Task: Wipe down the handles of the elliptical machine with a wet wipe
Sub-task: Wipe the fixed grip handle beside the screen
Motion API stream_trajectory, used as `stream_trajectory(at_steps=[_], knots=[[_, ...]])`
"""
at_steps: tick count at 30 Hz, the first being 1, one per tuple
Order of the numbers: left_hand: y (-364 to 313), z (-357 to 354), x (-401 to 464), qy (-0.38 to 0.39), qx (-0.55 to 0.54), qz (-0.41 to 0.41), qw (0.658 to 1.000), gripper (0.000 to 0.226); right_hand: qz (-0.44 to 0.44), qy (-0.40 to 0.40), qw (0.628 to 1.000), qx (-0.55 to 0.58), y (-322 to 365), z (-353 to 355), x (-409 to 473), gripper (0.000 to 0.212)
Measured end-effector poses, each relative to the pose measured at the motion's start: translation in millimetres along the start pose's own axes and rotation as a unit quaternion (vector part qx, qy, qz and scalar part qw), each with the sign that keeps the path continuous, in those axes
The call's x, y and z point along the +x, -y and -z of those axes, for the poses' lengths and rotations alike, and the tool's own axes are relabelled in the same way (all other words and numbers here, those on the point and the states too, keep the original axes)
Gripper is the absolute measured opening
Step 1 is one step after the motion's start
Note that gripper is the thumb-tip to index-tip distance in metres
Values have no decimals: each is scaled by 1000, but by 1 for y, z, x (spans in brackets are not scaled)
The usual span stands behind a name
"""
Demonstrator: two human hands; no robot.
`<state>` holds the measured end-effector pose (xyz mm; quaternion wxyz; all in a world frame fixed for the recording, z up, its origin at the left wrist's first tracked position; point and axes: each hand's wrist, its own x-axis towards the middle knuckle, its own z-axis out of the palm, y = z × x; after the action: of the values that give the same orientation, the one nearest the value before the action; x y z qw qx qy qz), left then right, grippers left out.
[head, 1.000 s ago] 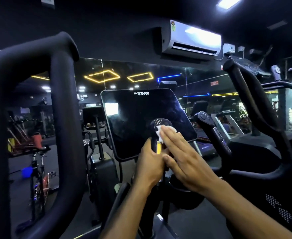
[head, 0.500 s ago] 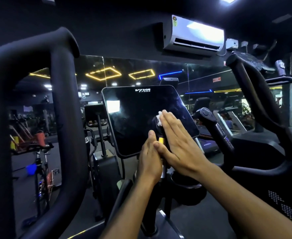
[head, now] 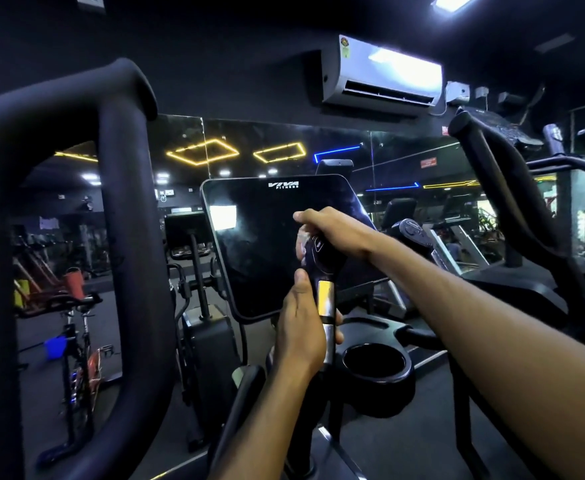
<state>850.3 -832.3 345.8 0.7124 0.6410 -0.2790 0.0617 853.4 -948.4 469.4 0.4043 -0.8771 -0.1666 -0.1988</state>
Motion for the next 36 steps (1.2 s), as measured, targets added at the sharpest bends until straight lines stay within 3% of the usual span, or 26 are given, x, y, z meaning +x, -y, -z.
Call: stream_trajectory(at_steps=[2, 5, 8, 11, 13, 15, 18, 22, 25, 28, 32, 36], knots=[[2, 0, 1, 9, 5, 5, 1000, 74, -14, 12, 994, 110, -2, 0, 0, 64], [0, 1, -1, 4, -7, 6, 1000, 64, -13, -106, 962, 251, -9, -15, -7, 68], [-2, 1, -3, -2, 9, 9, 1000, 58, -16, -236, 888, 394, -17, -41, -18, 62], [0, 0, -3, -13, 13, 0, 1000, 63, 5, -306, 805, 508, -26, -62, -27, 55], [0, 0, -2, -25, 17, 6, 1000, 67, 37, -337, 778, 529, -29, -69, -35, 53], [-2, 2, -1, -36, 49, 4, 998, 59, 64, -342, 787, 509, -32, -75, -44, 48], [3, 2, 2, -27, 64, -4, 998, 58, 87, -339, 829, 437, -46, -83, -53, 41], [5, 0, 1, -34, 42, 12, 998, 78, 71, -329, 872, 356, -45, -66, -47, 48], [7, -1, 0, -26, 11, 21, 999, 89, 20, -192, 931, 311, -23, -27, -31, 64], [3, 2, 1, -10, 12, 24, 1000, 89, -22, -9, 983, 182, -5, 3, -12, 68], [-3, 2, -5, 0, 5, 31, 999, 79, -74, 112, 986, 98, 11, 13, -1, 69], [-7, 2, -9, 6, -10, 25, 1000, 64, -90, 117, 958, 248, -2, 9, -7, 68]])
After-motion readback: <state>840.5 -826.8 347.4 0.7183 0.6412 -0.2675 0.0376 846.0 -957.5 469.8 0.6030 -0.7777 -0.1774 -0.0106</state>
